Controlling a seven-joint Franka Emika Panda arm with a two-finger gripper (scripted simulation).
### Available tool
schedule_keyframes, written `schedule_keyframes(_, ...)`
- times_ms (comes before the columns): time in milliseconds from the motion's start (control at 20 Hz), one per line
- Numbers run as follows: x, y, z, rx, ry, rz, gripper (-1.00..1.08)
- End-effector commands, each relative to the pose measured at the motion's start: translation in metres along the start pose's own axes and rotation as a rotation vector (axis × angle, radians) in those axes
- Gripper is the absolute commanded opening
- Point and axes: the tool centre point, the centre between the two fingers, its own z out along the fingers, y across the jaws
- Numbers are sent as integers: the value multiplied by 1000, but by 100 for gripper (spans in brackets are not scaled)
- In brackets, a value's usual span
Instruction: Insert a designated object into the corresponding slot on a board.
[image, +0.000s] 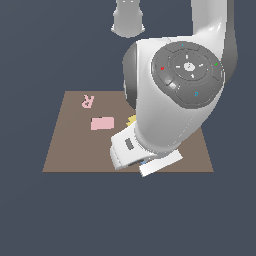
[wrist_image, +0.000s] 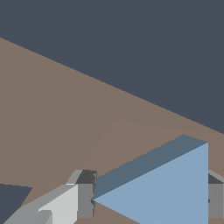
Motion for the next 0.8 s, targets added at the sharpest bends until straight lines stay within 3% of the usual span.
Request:
schedule_keyframes(0, 0, -1, 0, 0, 0, -6, -100)
schedule_keyframes(400, 3, -8, 0, 0, 0, -102, -100)
schedule_keyframes(750, 8, -23, -1, -1, 0, -277, -100)
